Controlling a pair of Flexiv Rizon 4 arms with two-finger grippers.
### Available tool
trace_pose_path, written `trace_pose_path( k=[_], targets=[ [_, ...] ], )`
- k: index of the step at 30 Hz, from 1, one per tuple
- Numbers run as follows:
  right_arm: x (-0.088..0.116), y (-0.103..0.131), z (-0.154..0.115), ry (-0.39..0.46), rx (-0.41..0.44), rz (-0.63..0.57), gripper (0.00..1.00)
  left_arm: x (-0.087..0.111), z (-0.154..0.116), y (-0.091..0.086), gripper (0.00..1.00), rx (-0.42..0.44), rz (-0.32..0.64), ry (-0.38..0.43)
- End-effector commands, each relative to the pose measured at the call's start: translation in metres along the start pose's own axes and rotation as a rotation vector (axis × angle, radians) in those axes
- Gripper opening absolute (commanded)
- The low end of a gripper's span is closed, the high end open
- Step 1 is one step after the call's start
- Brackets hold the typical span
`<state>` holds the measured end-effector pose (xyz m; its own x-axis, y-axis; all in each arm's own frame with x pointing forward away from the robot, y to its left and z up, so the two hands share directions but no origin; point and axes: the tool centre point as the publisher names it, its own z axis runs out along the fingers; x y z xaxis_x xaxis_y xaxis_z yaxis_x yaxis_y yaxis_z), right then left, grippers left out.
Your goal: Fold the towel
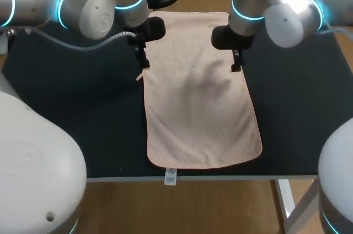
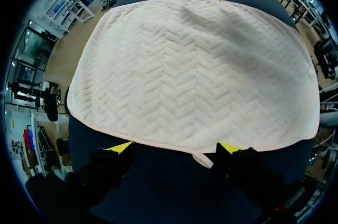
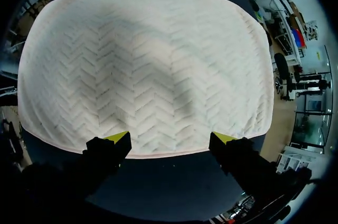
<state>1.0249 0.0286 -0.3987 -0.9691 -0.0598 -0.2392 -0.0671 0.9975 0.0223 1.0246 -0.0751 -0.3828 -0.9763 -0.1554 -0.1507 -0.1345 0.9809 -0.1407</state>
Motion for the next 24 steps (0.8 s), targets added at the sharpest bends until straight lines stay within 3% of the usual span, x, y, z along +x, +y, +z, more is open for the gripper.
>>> trace_pose_path(
  k=[1, 8, 24],
  targets=[
    [-0.004, -0.002, 0.007, 0.020, -0.001, -0.005, 1.00, -0.001, 0.015, -0.004, 1.00, 0.015, 0.013, 0.015],
    [-0.004, -0.009, 0.018, 0.051, 0.001, 0.006, 1.00, 0.000, 0.025, -0.011, 1.00, 0.042, 0.000, 0.041],
    [-0.008, -0.011, 0.023, 0.069, 0.001, 0.000, 1.00, -0.008, 0.055, -0.019, 1.00, 0.018, -0.033, 0.136]
  ],
)
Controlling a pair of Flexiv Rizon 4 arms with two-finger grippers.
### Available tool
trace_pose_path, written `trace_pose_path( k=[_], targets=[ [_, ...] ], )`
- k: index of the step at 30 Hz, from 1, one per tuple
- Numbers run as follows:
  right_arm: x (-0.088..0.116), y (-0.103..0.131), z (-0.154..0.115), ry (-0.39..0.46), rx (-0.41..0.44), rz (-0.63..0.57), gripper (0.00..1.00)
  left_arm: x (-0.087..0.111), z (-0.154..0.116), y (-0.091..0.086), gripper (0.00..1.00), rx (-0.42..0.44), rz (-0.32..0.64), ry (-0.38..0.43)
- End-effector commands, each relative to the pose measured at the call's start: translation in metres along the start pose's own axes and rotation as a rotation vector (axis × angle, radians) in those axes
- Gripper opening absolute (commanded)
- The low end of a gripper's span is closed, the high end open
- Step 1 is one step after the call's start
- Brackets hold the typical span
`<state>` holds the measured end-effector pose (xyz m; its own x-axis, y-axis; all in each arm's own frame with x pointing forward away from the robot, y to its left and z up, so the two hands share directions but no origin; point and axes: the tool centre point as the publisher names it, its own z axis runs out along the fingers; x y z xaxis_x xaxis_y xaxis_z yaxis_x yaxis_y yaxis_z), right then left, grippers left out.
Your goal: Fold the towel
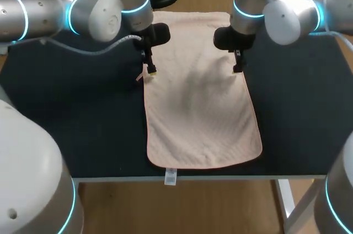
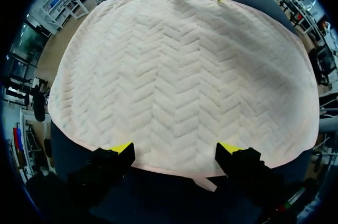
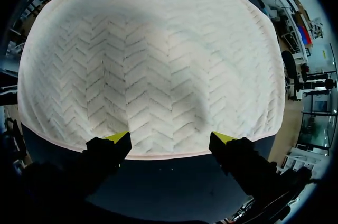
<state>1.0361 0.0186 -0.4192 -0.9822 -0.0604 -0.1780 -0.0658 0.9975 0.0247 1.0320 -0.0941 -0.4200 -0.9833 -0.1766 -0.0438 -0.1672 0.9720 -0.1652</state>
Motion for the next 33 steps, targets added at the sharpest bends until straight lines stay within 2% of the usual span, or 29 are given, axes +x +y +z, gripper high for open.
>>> trace_pose_path(
  k=[1, 14, 27, 28, 29, 30, 31, 32, 33],
  targets=[
    [-0.002, 0.000, 0.001, 0.007, 0.004, -0.002, 1.00, -0.010, 0.015, -0.006, 1.00, -0.004, 0.006, 0.039],
    [0.000, 0.000, 0.013, 0.056, 0.014, -0.024, 1.00, -0.004, 0.022, -0.008, 1.00, -0.008, 0.047, 0.067],
    [0.012, -0.004, 0.035, 0.134, -0.006, -0.007, 1.00, 0.001, 0.021, -0.009, 1.00, 0.005, 0.075, 0.055],
    [0.012, -0.005, 0.036, 0.136, -0.007, -0.007, 1.00, 0.001, 0.021, -0.009, 0.89, 0.006, 0.076, 0.055],
    [0.013, -0.005, 0.037, 0.137, -0.007, -0.007, 1.00, 0.002, 0.021, -0.009, 0.55, 0.006, 0.078, 0.055],
    [0.014, -0.006, 0.037, 0.138, -0.007, -0.008, 1.00, 0.003, 0.021, -0.009, 0.38, 0.005, 0.079, 0.054],
    [0.014, -0.006, 0.037, 0.139, -0.008, -0.007, 1.00, 0.003, 0.021, -0.009, 0.26, 0.003, 0.079, 0.052],
    [0.014, -0.007, 0.037, 0.140, -0.008, -0.007, 1.00, 0.004, 0.022, -0.009, 0.20, 0.004, 0.080, 0.051],
    [0.015, -0.007, 0.036, 0.139, -0.007, -0.009, 1.00, 0.005, 0.022, -0.009, 0.00, 0.004, 0.080, 0.051]
  ],
)
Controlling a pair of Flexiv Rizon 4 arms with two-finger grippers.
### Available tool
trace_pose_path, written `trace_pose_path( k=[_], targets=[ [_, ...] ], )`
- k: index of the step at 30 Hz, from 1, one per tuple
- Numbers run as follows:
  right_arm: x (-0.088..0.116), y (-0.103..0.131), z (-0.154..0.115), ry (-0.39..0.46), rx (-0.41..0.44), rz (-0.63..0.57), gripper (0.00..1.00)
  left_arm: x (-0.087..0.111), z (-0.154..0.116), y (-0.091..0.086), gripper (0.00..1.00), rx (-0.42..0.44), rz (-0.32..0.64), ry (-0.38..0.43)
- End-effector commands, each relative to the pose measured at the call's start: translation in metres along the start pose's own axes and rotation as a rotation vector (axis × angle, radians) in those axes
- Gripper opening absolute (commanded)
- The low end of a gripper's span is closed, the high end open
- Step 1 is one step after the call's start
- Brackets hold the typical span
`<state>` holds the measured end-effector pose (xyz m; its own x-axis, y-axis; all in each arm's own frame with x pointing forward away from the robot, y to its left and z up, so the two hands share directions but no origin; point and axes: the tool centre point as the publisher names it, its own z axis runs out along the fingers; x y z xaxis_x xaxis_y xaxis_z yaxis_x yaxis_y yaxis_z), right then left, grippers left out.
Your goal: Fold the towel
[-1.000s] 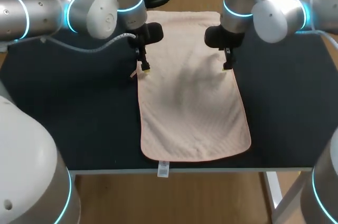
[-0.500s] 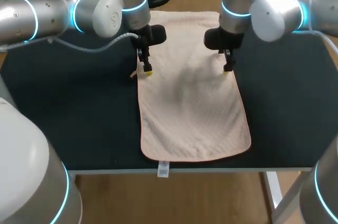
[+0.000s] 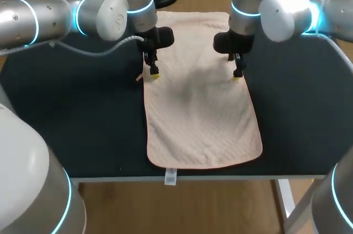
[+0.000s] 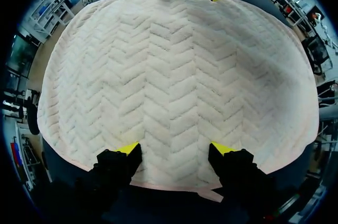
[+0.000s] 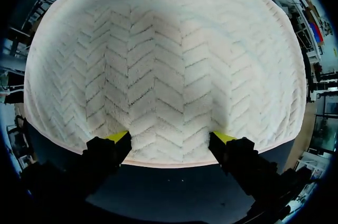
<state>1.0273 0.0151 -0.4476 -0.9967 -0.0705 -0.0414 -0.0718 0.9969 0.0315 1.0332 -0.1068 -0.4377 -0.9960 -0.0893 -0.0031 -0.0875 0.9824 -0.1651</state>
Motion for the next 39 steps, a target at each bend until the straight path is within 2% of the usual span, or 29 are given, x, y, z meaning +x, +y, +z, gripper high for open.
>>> trace_pose_path(
  k=[1, 3, 4, 5, 6, 13, 22, 31, 37, 39],
  targets=[
    [0.000, -0.004, 0.010, 0.001, 0.001, -0.004, 1.00, 0.003, 0.004, 0.000, 0.00, 0.003, 0.000, -0.002],
    [0.000, -0.005, 0.008, -0.011, -0.002, -0.008, 0.97, 0.004, 0.006, 0.000, 0.00, 0.004, 0.000, 0.001],
    [0.000, -0.005, 0.006, -0.014, -0.001, -0.010, 0.35, 0.005, 0.006, 0.000, 0.00, 0.005, 0.000, 0.002],
    [0.000, -0.005, 0.004, -0.023, 0.000, -0.014, 0.03, 0.006, 0.007, 0.000, 0.00, 0.006, 0.000, 0.002],
    [0.000, -0.005, 0.002, -0.033, -0.004, -0.017, 0.00, 0.006, 0.007, 0.000, 0.00, 0.007, 0.001, 0.002],
    [0.003, -0.006, -0.008, -0.056, -0.001, -0.029, 0.00, 0.010, 0.005, 0.000, 0.00, 0.021, -0.007, -0.001],
    [0.008, -0.009, -0.022, -0.093, -0.005, -0.028, 0.00, 0.016, -0.016, 0.005, 0.00, 0.035, -0.013, -0.026],
    [0.001, -0.008, -0.055, -0.187, -0.032, -0.029, 0.00, 0.014, -0.060, 0.008, 0.00, 0.081, -0.038, -0.071],
    [-0.013, -0.010, -0.098, -0.287, -0.051, -0.005, 0.00, 0.000, -0.102, 0.003, 0.00, 0.102, -0.031, -0.117],
    [-0.018, -0.010, -0.116, -0.332, -0.060, -0.006, 0.00, -0.008, -0.122, -0.001, 0.00, 0.104, -0.011, -0.166]
  ],
)
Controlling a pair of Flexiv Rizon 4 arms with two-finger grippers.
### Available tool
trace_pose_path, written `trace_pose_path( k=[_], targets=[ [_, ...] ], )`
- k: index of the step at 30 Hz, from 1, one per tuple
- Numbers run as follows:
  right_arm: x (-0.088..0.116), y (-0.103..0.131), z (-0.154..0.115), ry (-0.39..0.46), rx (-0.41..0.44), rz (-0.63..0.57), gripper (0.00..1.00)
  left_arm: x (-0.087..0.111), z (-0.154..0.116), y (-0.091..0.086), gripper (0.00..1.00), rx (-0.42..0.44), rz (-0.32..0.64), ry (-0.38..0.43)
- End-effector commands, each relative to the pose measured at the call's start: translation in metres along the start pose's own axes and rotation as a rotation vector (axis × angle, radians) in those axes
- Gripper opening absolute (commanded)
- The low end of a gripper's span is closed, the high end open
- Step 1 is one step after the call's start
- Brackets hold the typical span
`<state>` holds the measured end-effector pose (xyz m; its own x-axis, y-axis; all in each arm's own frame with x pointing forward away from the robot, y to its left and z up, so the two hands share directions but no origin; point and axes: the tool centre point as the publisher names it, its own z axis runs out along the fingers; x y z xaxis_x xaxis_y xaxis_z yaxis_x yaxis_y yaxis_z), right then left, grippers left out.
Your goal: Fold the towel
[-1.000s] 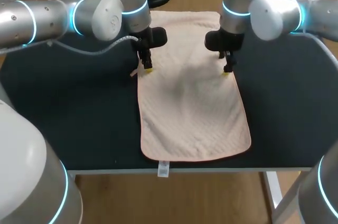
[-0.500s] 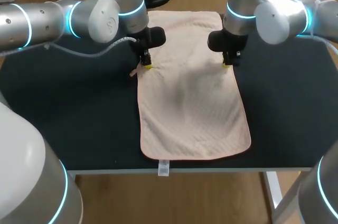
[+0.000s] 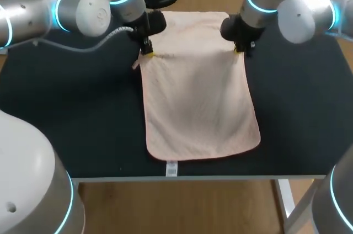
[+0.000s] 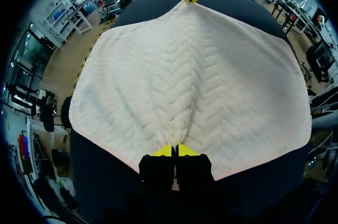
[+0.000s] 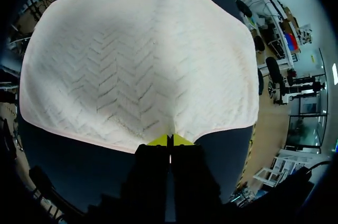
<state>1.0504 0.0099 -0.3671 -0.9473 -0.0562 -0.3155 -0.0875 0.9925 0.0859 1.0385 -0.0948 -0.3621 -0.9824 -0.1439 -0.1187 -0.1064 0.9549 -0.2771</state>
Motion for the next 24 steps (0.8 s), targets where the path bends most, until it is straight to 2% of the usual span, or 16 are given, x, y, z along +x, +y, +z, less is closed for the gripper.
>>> trace_pose_path(
  k=[1, 3, 7, 14, 19, 24],
  targets=[
    [-0.009, -0.003, -0.047, -0.077, -0.008, -0.005, 0.00, -0.013, -0.055, -0.009, 0.00, -0.012, 0.033, -0.051],
    [-0.023, 0.000, -0.066, -0.130, -0.014, -0.015, 0.00, -0.024, -0.075, -0.017, 0.00, 0.000, 0.052, -0.081],
    [-0.054, 0.007, -0.112, -0.248, -0.034, -0.038, 0.00, -0.051, -0.123, -0.035, 0.00, -0.030, 0.103, -0.171],
    [-0.098, 0.018, -0.201, -0.467, -0.061, -0.094, 0.00, -0.095, -0.217, -0.060, 0.00, -0.015, 0.111, -0.363],
    [-0.125, 0.020, -0.254, -0.601, -0.061, -0.116, 0.00, -0.116, -0.269, -0.074, 0.00, -0.014, 0.129, -0.500],
    [-0.149, 0.024, -0.299, -0.722, -0.052, -0.143, 0.00, -0.127, -0.306, -0.086, 0.00, -0.022, 0.150, -0.580]
  ],
)
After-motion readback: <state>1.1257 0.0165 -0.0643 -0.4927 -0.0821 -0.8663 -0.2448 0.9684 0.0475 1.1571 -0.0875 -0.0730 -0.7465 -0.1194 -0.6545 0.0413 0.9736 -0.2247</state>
